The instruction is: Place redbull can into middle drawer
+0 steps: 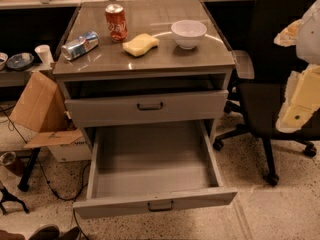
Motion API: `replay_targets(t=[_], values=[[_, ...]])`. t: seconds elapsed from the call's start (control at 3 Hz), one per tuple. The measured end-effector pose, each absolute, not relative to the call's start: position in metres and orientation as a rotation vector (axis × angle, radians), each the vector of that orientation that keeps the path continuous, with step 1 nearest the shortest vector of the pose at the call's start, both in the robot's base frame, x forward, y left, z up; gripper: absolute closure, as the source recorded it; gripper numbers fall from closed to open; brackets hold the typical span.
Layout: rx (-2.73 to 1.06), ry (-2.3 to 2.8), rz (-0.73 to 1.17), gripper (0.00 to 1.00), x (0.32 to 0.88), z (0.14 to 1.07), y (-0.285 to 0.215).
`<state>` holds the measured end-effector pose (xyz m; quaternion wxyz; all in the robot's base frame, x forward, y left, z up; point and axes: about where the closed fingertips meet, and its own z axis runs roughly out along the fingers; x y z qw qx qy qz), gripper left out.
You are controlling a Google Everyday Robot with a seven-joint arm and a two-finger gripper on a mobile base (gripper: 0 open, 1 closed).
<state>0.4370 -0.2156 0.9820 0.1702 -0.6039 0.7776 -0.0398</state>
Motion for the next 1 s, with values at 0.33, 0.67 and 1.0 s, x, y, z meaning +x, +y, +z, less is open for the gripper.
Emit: replay_targets(t=[0.33, 0.67, 1.0], values=[[-1.69, 2.172, -0.118, 0.0, 0.4332, 0.99, -0.2169], [-1.69, 2.172, -0.118, 0.0, 0.4332, 0.99, -0.2169], [-1.68, 2.162, -0.1, 0.0, 0.4331, 0.9904, -0.2171]])
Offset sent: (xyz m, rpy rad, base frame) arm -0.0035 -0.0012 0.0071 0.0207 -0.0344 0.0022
